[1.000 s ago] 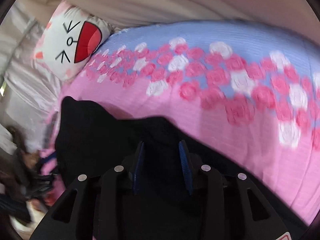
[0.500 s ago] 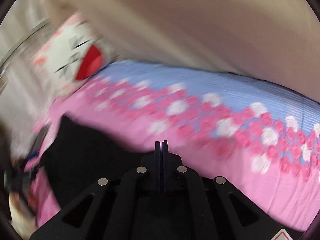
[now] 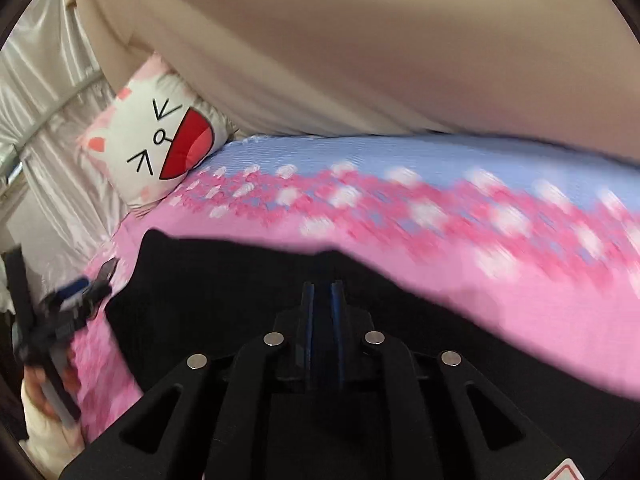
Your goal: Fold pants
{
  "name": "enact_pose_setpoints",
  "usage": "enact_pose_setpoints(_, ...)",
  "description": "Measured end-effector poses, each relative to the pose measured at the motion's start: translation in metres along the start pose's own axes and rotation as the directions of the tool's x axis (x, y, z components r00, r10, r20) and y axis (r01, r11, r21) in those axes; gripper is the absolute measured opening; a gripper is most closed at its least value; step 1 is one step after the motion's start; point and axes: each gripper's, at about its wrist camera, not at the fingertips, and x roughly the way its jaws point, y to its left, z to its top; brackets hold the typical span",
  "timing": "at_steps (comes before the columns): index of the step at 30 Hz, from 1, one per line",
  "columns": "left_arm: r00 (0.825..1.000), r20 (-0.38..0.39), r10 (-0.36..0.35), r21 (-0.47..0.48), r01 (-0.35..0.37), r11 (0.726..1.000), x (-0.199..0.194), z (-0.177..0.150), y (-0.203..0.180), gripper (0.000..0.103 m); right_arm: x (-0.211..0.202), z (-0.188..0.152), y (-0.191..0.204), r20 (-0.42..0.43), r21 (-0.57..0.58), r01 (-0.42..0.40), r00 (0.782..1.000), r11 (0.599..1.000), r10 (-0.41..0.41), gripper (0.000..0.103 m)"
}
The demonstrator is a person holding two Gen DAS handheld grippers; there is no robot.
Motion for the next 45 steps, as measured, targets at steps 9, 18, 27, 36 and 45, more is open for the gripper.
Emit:
enact_pose_setpoints(9,0.99,-0.021,-0.14,0.093,0.141,0.986,-0.016,-0.038,-0.103,0.098,-0.228,-0.148,-0.226,0.016,0.433,0.553,0.785,0.712,-0.62,0.038)
enact_pose_setpoints(18,0.986,-0.112,-0.123,0.128,0.137,0.982,-0.013,-0.066,-0.173,0.098,-0.282,-0.188,-0.355,-0.104,0.625,0.525,0.79,0.578,-0.605,0.068)
enact_pose_setpoints(27,0.99,-0.121,-0.077,0.107,0.091,0.99,-0.013,-0.069,-0.165,0.098,-0.272,-0.186,-0.352,-0.058,0.572,0.526,0.791,0.629,-0.609,0.017)
enact_pose_setpoints(36,0.976,-0.152,-0.153,-0.008,0.154,0.988,-0.007,-0.075,-0.133,0.098,-0.281,-0.127,-0.263,0.23,0.562,0.107,0.932,0.82,-0.279,0.017)
enact_pose_setpoints(45,0.98,-0.09,-0.18,-0.078,0.173,0.982,-0.022,-0.073,-0.071,0.098,-0.121,-0.022,-0.055,0.122,0.238,-0.15,0.985,0.96,0.124,0.017)
